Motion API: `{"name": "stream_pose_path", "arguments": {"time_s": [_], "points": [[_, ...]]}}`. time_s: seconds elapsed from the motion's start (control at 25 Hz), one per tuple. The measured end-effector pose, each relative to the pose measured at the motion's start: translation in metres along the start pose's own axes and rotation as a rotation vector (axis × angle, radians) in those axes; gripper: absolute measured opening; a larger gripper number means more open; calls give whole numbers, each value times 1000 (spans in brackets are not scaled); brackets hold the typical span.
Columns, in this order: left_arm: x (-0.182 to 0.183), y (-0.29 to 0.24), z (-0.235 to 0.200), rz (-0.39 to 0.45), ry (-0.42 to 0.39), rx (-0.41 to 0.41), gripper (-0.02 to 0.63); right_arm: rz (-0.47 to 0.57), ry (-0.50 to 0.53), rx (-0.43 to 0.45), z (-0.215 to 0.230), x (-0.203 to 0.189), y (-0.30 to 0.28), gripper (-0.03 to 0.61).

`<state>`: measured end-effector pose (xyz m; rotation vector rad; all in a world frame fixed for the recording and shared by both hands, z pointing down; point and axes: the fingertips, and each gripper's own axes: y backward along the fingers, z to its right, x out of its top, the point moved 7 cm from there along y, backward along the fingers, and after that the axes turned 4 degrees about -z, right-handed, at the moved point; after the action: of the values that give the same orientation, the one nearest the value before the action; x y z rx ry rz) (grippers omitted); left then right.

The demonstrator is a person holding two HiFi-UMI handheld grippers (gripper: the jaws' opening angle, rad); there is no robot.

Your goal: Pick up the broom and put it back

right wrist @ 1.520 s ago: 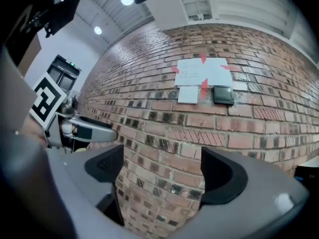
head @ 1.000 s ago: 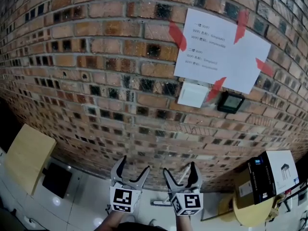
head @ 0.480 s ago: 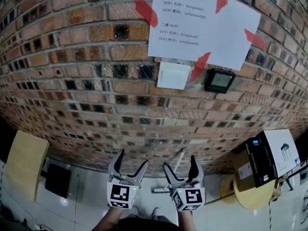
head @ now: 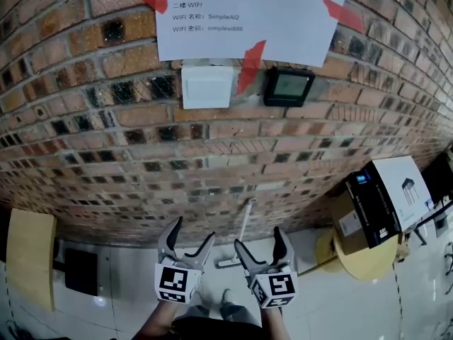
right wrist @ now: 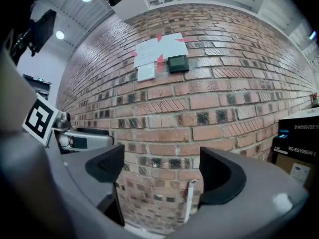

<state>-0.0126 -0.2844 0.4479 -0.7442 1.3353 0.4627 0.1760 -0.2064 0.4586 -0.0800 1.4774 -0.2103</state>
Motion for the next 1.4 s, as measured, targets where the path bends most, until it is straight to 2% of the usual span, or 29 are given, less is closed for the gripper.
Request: {"name": "stream_pose_path", "arguments": {"time_s": [0.32,0.6,1.0,1.2,1.4], "points": [[-17,-25,33,-57,-11,-107,362,-65,-70,-69,25,-34,22,469],[-31,-45,71,-108,-31,-234,364,-100,-125,-129,49,-57,52,468],[-49,-81,125,-148,-63,-402,364,-197,-194,-353,92,-114,143,465],[-61,-91,147,-176,-85,-456,364,-248,-227,-429,96,-145,183,463],[-68,-96,160,-191,-80,-495,363,-274,-226,-456,88,-173,189,457]]}}
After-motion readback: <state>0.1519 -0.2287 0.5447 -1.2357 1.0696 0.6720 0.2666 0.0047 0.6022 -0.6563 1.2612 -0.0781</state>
